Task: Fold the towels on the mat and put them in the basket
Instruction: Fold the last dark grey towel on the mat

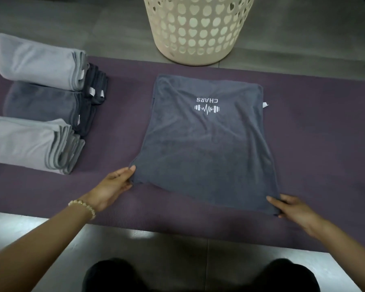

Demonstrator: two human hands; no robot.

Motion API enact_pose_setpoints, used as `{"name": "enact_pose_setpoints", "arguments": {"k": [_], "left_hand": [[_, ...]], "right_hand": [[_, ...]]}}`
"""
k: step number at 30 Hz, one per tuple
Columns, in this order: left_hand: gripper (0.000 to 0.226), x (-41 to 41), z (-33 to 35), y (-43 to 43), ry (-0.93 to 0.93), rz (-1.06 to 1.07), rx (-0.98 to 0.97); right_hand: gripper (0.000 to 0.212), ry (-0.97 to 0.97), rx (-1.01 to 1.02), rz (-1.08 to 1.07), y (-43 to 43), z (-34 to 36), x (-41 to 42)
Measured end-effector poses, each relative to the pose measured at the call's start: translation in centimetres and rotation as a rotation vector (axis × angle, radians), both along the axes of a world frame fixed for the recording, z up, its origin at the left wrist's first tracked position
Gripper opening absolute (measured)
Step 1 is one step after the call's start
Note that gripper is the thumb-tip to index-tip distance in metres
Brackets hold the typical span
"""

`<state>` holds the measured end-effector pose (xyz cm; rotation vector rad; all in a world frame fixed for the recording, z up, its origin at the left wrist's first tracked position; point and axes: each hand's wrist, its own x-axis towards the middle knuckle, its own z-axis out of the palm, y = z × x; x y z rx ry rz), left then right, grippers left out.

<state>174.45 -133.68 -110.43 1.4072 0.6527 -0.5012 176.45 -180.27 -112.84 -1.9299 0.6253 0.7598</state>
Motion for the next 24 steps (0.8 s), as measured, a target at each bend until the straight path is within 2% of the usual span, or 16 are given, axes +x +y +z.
{"name": "enact_pose_setpoints", "arguments": {"k": [1,4,5,7,8,11,13,15,17,18,20,22,24], "left_hand": [[0.031,0.2,0.1,-0.1,-0.027,0.021,-0.04],[0.03,0.5,0.3,-0.4,-0.061,0.015,-0.08],[0.03,0.5,0.1,-0.3,-0.041,-0.01,-0.067],[0.029,0.3,-0.3,0.0,0.039,-0.055,-0.042],[0.026,0.2,-0.4,0.2,0.087,-0.055,-0.046],[0.026,0.1,-0.2,0.6,0.196,0.01,-0.207],[0.029,0.2,0.1,0.7,0.214,0.091,-0.337],[0.031,0.7,0.4,0.6,0.21,0.162,-0.378],[0.046,1.1,0.6,0.6,0.191,0.143,-0.334],[0.059,1.2,0.4,0.8,0.184,0.083,-0.291],[0.066,1.1,0.0,0.8,0.163,-0.076,-0.147],[0.06,0.9,-1.0,0.6,0.088,-0.194,0.09],[0.036,0.5,-1.7,0.0,-0.021,-0.171,0.28]], "right_hand": [[0.036,-0.037,0.046,-0.053,-0.5,0.1,-0.3],[0.075,-0.089,0.125,-0.157,-1.2,0.3,-0.9],[0.069,-0.093,0.106,-0.154,-1.2,0.1,-0.9],[0.039,-0.103,0.057,-0.139,-0.8,-0.2,-0.8],[0.031,-0.117,0.018,-0.127,-0.7,-0.4,-0.8],[0.026,-0.128,-0.034,-0.078,-0.7,-1.0,-0.6],[0.024,-0.128,-0.039,-0.069,-0.5,-0.9,-0.5],[0.021,-0.12,-0.022,-0.073,-0.5,-0.7,-0.5],[0.019,-0.11,-0.003,-0.076,-0.4,-0.5,-0.5],[0.019,-0.103,0.006,-0.084,-0.4,-0.4,-0.5],[0.019,-0.085,0.022,-0.09,-0.2,-0.2,-0.5],[0.017,-0.075,0.029,-0.085,-0.1,-0.1,-0.6],[0.014,-0.086,0.026,-0.082,0.1,0.0,-0.6]]}}
